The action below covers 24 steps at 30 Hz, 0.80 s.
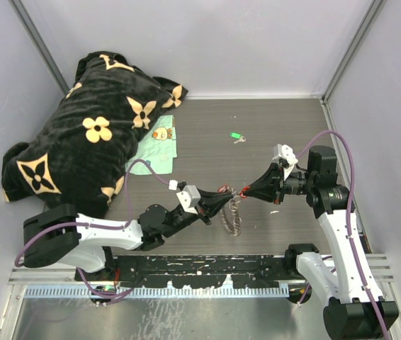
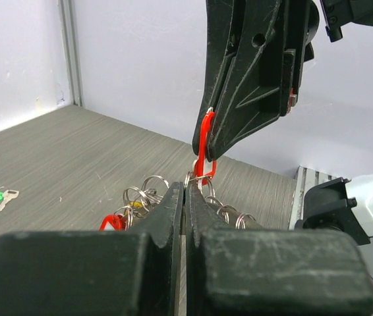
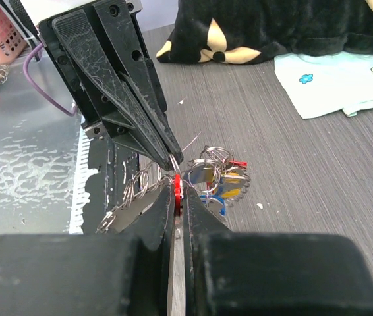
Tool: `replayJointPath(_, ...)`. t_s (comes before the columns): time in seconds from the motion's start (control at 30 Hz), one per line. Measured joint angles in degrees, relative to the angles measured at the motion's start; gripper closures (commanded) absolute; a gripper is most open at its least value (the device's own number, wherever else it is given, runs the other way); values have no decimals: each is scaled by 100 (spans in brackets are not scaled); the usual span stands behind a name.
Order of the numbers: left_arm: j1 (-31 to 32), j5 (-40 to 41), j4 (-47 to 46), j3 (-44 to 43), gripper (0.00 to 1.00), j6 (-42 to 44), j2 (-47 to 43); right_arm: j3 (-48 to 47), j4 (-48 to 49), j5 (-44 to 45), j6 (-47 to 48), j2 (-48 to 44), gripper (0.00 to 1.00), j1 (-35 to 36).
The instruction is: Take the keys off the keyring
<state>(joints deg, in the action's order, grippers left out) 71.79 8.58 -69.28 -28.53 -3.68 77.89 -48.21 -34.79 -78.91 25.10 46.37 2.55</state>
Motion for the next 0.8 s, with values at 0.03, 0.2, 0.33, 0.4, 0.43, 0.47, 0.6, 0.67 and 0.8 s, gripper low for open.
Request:
replayJointPath(0.03, 0, 13, -20, 4, 100, 2, 7, 0, -2, 7, 0, 0, 99, 2)
replayJointPath(0.2, 2, 42, -118, 26, 100, 31, 173, -155, -127, 70, 0, 2, 99, 2)
replayJointPath(0.33, 28, 42, -267, 35, 100, 37, 393, -372, -251, 79, 4, 4, 99, 33)
replayJointPath(0.4, 37, 44, -374, 35, 100, 48, 444, -411, -323, 83, 4, 15, 99, 35)
replayJointPath(0.43, 37, 48, -409, 35, 100, 55, 468, -420, -348, 83, 7, 28, 99, 35)
replayJointPath(0.47, 37, 48, -435, 35, 98, 59, 490, -426, -358, 85, 4, 39, 99, 35)
replayJointPath(0.6, 37, 44, -468, 37, 75, 127, 544, -431, -431, 107, 13, 116, 99, 35)
replayJointPath(0.67, 35, 50, -466, 79, 72, 155, 546, -435, -444, 125, 44, 122, 99, 35)
replayJointPath(0.8, 33, 17, -391, 334, 69, 254, 472, -463, -577, 157, 210, 122, 99, 35)
